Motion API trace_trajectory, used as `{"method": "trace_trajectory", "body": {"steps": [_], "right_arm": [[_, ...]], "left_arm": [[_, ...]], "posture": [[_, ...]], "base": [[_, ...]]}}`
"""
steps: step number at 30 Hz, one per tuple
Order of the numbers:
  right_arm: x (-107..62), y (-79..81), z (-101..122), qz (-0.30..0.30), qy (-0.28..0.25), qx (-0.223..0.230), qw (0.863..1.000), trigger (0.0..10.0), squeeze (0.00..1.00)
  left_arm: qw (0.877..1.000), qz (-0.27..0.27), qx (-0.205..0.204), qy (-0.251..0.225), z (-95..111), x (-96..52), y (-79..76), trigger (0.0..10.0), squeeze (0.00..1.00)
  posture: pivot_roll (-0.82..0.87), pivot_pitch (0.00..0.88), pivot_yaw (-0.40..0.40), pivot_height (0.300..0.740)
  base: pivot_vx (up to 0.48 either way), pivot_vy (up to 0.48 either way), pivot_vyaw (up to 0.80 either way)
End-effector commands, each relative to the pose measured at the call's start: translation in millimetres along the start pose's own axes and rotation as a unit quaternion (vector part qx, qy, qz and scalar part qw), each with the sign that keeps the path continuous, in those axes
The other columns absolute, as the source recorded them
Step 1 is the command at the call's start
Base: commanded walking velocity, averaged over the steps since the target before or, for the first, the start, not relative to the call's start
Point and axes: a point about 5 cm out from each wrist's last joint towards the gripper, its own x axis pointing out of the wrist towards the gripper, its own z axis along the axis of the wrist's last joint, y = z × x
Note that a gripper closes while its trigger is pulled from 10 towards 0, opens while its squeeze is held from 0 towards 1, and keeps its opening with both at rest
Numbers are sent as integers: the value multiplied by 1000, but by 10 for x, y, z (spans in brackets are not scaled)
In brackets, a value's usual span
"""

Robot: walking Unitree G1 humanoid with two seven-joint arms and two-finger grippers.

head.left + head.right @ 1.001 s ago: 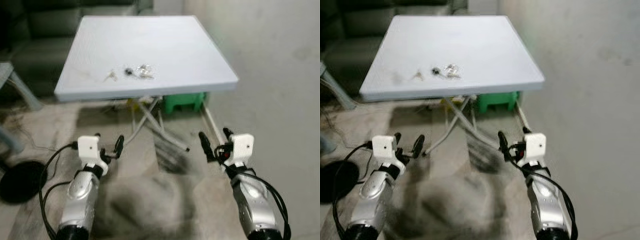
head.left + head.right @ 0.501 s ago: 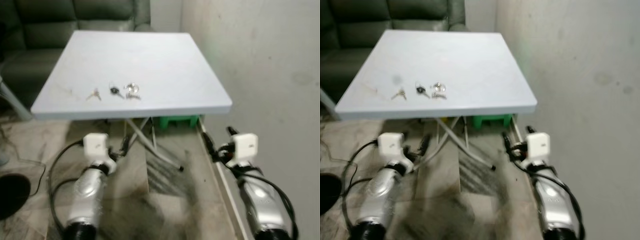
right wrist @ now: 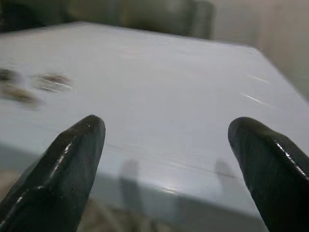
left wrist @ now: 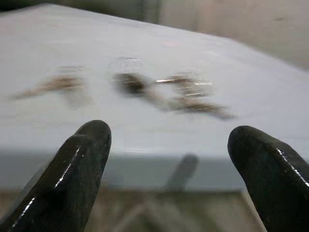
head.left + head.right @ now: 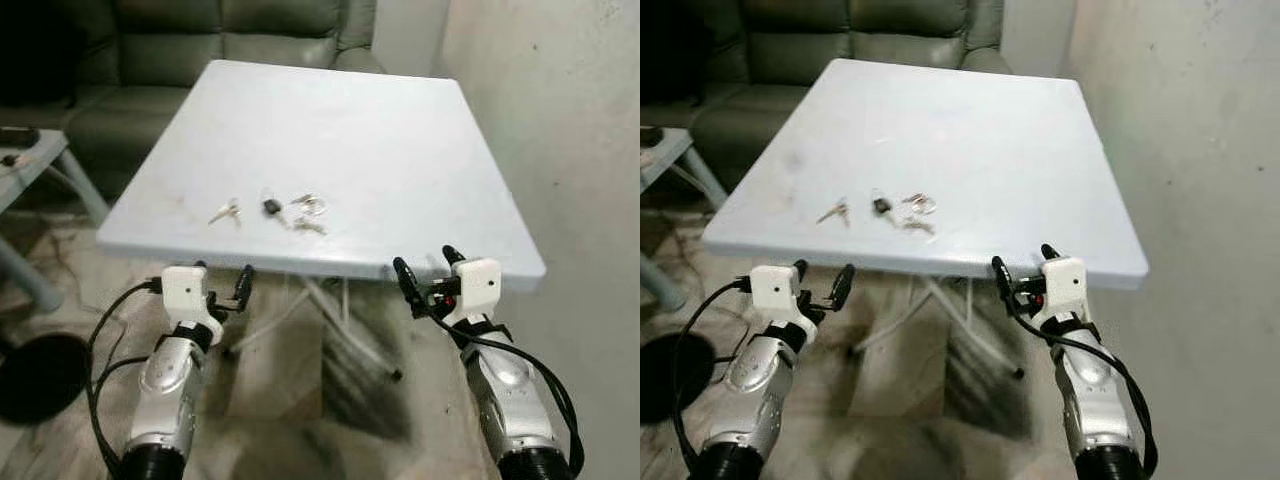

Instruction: Hang keys on a hook

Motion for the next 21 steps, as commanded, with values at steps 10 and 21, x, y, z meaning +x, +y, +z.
{"method": "trace_trajectory", "body": {"steps": [10,21], "right_arm": [[47,45,41,3,-8,8,1000,10000,0],[50,28,43,2,-6,5,1000,10000,0]], "left_arm": [[1000,12,21,-12,68,-2,89,10000,0],[1000,12,14,-11,62,10,75,10000,0]], "posture": [[26,62,-28,740],[28,63,-32,740]], "base": [[106,88,0],[0,0,0]]}}
